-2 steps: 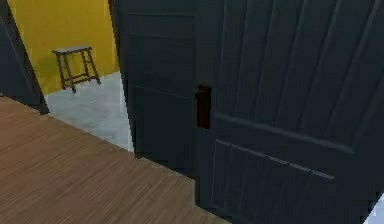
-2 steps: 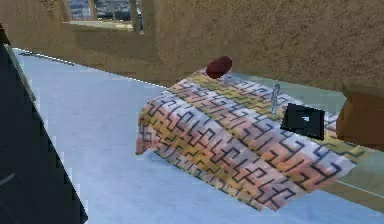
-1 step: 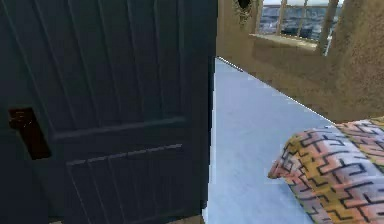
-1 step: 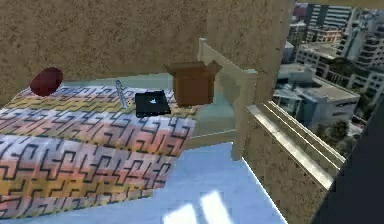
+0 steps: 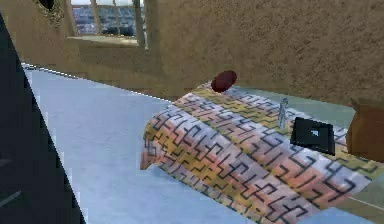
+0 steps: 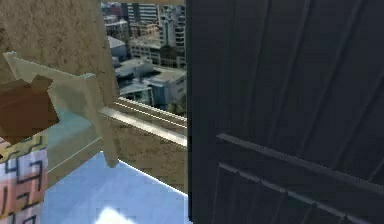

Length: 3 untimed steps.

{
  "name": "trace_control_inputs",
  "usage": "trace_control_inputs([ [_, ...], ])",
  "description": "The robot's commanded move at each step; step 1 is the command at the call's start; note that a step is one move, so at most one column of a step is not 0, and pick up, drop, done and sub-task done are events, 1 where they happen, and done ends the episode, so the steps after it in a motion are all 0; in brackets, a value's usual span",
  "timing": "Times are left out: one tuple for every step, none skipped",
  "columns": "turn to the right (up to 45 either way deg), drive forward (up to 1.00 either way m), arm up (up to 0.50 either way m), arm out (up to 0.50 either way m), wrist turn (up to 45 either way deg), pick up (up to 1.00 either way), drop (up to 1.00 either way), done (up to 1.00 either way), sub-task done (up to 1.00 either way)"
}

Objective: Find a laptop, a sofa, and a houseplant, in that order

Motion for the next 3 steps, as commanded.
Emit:
trace_control_inputs([
  [30.0,0.00,0.00,0.00,0.0,0.00,0.00,0.00,0.00],
  [0.0,0.65,0.00,0.00,0.0,0.00,0.00,0.00,0.00],
  [0.0,0.00,0.00,0.00,0.0,0.00,0.00,0.00,1.00],
])
